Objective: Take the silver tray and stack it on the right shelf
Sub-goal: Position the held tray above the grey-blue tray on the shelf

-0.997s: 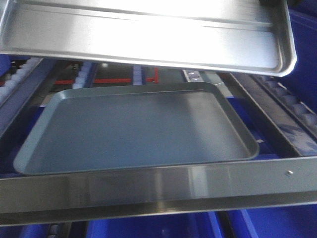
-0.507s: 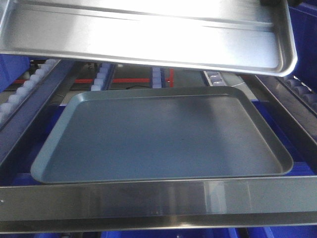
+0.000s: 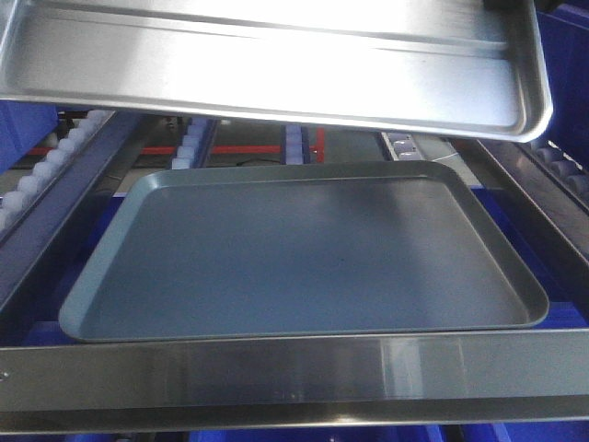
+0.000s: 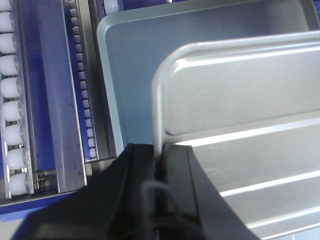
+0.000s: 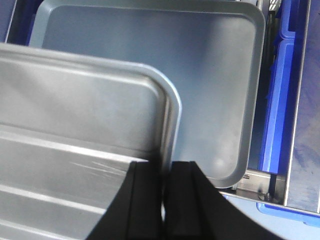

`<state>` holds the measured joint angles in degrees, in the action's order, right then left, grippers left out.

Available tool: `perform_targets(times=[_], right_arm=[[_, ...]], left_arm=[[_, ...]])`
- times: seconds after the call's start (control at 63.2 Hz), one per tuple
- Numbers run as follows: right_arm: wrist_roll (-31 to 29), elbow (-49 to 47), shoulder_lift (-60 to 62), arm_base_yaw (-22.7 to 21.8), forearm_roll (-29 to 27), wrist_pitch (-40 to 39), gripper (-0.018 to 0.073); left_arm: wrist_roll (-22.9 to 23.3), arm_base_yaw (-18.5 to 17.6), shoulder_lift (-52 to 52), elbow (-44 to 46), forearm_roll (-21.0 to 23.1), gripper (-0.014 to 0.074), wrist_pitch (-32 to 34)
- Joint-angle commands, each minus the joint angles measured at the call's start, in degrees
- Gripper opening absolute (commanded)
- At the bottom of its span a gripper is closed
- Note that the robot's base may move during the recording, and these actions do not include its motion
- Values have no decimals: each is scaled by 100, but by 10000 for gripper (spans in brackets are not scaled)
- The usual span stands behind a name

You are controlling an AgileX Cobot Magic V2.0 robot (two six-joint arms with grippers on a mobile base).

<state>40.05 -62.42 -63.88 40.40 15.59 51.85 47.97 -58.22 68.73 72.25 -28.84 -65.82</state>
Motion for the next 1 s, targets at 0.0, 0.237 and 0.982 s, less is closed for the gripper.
perform_targets(times=[0.0,0.237,0.982], right_arm=[[-90,-212,123,-38,358,-154,57],[-90,-212,123,-38,358,-154,57],[-936,-1507,-1185,-652,348,428,57]], left_arm=[[-65,13,-147,169,-386,-101,-129],[-65,13,-147,169,-386,-101,21],[-673,1425,948,169,594,-101,1443]])
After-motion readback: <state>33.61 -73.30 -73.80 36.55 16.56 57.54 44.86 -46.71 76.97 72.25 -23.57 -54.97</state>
